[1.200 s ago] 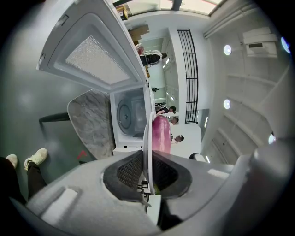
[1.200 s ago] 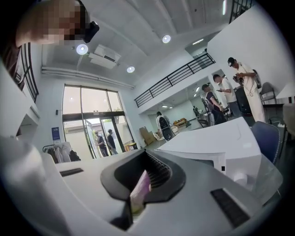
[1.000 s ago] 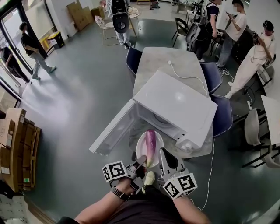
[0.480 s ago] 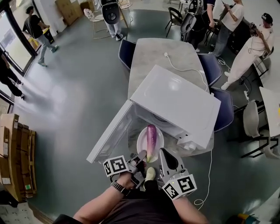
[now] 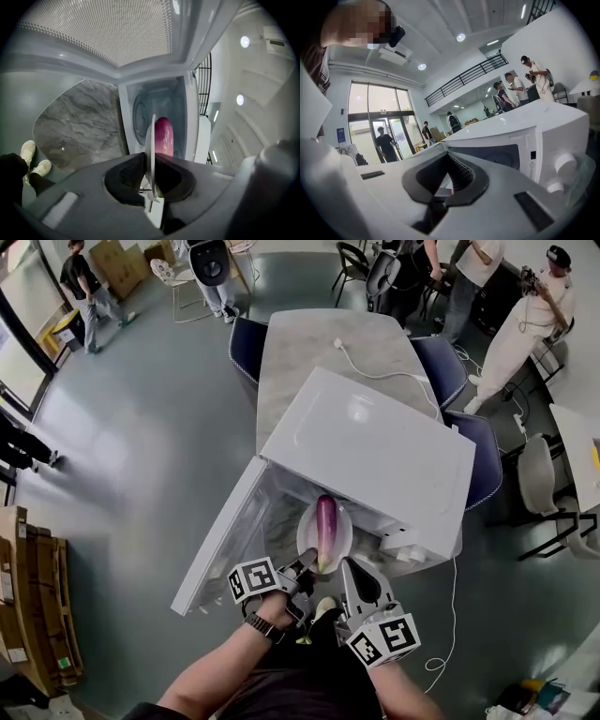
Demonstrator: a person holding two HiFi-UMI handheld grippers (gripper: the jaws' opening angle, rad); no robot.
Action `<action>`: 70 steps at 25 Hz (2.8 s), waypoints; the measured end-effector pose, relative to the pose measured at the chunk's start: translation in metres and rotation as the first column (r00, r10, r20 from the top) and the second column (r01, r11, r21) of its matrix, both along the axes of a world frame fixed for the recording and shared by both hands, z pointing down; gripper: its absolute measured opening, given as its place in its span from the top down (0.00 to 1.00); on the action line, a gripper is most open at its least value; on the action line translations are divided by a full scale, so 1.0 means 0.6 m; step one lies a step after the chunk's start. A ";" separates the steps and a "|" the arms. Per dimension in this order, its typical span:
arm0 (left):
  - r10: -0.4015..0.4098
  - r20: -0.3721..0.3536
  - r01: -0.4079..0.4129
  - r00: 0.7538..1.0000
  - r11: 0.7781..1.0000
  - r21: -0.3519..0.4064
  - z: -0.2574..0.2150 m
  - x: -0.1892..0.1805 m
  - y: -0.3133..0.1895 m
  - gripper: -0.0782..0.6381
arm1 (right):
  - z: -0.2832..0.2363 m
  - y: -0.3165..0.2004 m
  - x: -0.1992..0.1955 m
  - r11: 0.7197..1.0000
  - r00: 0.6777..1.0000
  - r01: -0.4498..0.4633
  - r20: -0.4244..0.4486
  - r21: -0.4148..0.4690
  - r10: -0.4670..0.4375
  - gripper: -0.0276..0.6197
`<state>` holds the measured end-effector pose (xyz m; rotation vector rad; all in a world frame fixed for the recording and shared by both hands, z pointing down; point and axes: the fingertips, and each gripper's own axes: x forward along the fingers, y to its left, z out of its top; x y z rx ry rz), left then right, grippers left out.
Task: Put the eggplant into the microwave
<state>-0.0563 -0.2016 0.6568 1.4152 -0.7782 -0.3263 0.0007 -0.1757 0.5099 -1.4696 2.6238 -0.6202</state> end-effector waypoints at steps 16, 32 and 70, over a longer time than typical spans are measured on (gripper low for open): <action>-0.015 0.019 0.015 1.000 0.999 -0.034 0.106 0.022 -0.105 0.85 | 0.080 -0.065 0.010 0.999 0.999 -0.045 -0.009 -0.003 0.045 0.95; -0.014 0.082 0.001 0.997 0.987 0.160 0.092 0.025 -0.174 0.70 | 0.093 -0.075 0.015 0.999 0.999 -0.038 -0.003 -0.038 0.038 0.95; 0.068 0.621 -0.297 0.781 0.915 0.273 0.109 0.043 -0.131 0.88 | 0.114 -0.078 0.032 0.995 0.999 -0.042 -0.016 -0.095 0.041 0.95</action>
